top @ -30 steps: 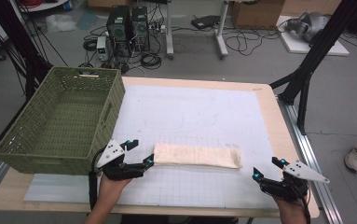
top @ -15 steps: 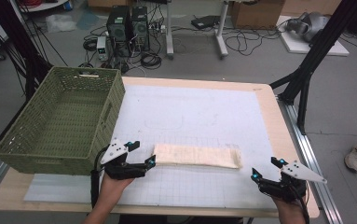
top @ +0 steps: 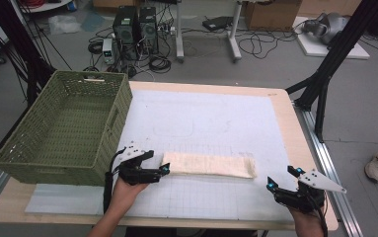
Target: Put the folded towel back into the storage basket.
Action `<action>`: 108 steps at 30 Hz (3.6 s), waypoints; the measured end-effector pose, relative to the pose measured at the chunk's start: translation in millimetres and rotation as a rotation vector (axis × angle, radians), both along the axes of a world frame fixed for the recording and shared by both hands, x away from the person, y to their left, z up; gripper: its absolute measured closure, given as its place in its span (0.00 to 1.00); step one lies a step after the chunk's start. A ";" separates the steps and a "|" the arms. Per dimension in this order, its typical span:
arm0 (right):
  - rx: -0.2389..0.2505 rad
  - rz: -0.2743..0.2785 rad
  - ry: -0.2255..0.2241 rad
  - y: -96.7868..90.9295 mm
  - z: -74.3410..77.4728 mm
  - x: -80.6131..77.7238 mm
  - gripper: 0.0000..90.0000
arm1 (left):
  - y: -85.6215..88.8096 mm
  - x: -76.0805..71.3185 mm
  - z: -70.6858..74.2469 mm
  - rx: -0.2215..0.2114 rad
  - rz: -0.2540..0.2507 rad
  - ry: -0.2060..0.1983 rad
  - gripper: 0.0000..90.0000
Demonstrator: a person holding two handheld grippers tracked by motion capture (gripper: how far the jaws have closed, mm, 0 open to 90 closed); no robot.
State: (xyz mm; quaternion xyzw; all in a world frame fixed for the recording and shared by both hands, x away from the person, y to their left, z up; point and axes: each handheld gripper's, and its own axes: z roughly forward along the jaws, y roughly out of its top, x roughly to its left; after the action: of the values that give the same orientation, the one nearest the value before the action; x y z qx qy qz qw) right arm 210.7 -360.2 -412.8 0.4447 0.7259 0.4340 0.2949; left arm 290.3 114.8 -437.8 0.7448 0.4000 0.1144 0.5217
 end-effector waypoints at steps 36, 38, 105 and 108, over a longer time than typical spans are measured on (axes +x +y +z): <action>-0.007 -0.004 0.017 4.6 -1.9 1.3 0.19 | -28.3 9.4 -13.1 0.212 -0.096 0.024 0.91; -0.001 -0.011 0.025 4.7 -2.7 3.6 0.19 | -28.3 9.1 -13.1 0.209 -0.096 0.021 0.91; 0.060 0.089 0.292 53.8 -37.9 55.9 0.91 | -16.9 -3.7 -10.8 0.180 -0.084 -0.057 0.91; 0.051 0.109 0.267 51.8 -37.5 54.6 0.91 | -14.4 -4.1 -8.5 0.161 -0.081 -0.062 0.91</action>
State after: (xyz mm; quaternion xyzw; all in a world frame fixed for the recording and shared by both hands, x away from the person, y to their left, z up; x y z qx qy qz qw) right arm 265.3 -308.4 -450.3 0.4659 0.7705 0.4044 0.1604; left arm 286.2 100.4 -446.3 0.7961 0.3428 0.1479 0.4762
